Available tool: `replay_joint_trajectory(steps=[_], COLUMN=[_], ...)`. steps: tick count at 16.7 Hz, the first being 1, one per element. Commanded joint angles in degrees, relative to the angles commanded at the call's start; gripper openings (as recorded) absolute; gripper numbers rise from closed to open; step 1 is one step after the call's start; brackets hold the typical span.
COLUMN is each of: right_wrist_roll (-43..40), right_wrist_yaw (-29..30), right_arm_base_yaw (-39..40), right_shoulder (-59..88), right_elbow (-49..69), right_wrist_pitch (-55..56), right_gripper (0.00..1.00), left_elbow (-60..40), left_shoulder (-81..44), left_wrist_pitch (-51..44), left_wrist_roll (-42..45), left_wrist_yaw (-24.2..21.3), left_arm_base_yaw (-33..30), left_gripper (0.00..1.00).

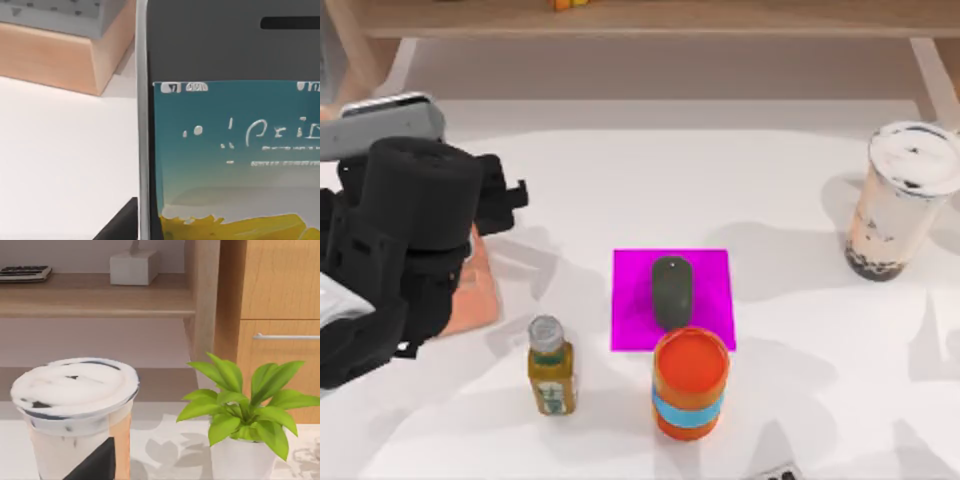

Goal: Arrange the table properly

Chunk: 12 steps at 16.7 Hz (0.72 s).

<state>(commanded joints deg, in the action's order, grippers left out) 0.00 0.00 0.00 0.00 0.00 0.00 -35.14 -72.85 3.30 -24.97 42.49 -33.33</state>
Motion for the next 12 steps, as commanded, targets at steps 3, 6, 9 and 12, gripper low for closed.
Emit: replay_joint_trajectory(steps=[3, 6, 9, 12], right_wrist_roll=[0.0, 0.0, 0.0, 0.0], right_wrist_yaw=[0.0, 0.0, 0.0, 0.0], right_arm_base_yaw=[0.0, 0.0, 0.0, 0.0], right_shoulder=[0.0, 0.0, 0.0, 0.0], right_elbow=[0.0, 0.0, 0.0, 0.0], right_wrist_pitch=[0.0, 0.0, 0.0, 0.0], right_gripper=[1.0, 1.0, 1.0, 1.0], left_elbow=[0.0, 0.0, 0.0, 0.0], left_shoulder=[0.0, 0.0, 0.0, 0.0], left_wrist_pitch=[0.0, 0.0, 0.0, 0.0], left_wrist_roll=[0.0, 0.0, 0.0, 0.0], left_wrist_yaw=[0.0, 0.0, 0.0, 0.0], left_arm_base_yaw=[0.0, 0.0, 0.0, 0.0], left_gripper=[0.6, 0.83, 1.0, 1.0])
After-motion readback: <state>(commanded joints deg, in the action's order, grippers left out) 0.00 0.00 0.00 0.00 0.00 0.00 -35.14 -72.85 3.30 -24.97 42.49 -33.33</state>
